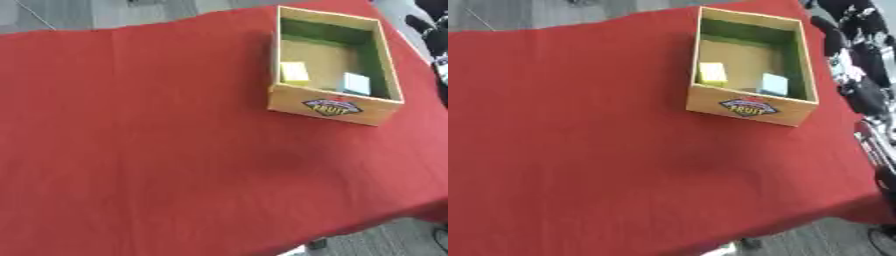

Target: Pick up the objects with one hand, pass them to the other hand, and then place them into the box on the other side of the table.

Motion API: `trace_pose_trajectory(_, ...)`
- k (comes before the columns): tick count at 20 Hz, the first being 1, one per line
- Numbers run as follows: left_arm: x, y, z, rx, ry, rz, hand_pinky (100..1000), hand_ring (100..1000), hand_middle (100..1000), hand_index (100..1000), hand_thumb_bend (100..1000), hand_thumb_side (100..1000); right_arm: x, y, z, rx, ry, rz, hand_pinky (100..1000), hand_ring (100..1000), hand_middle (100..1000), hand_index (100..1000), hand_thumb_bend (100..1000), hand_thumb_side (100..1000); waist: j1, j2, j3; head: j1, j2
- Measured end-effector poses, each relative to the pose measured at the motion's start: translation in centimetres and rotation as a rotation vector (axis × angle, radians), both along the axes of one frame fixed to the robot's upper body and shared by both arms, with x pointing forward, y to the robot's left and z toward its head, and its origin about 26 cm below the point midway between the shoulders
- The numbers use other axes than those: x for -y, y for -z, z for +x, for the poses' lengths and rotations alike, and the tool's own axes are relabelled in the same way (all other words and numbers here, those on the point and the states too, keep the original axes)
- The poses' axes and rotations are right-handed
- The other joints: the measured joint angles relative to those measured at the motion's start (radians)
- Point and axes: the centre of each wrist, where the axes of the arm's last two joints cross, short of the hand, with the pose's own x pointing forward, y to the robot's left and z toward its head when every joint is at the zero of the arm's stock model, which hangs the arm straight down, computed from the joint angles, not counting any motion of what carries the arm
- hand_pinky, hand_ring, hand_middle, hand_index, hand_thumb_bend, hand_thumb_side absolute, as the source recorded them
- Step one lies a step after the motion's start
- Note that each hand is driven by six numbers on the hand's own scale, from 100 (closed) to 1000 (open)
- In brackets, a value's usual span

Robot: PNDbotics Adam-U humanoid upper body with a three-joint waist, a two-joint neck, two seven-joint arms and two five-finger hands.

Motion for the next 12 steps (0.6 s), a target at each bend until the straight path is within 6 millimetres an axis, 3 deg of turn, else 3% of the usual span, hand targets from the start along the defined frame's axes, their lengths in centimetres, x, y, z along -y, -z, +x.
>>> trace_pose_trajectory(9,-1.2,-0.8,0.0,-0.061,0.007,-0.073,759,692,655,852,570,538,1.3,-0.1,-1.2,-0.032,-0.038,0.071,946,1000,926,1000,100,470,0.005,0.006,-0.012,0.043,-0.004)
trace_pose_trajectory(12,-2.0,-1.4,0.7,-0.107,-0.01,-0.083,775,718,670,857,648,481,1.8,0.6,-1.9,-0.059,-0.04,0.1,947,1000,928,1000,100,470,0.01,0.009,-0.017,0.06,-0.005)
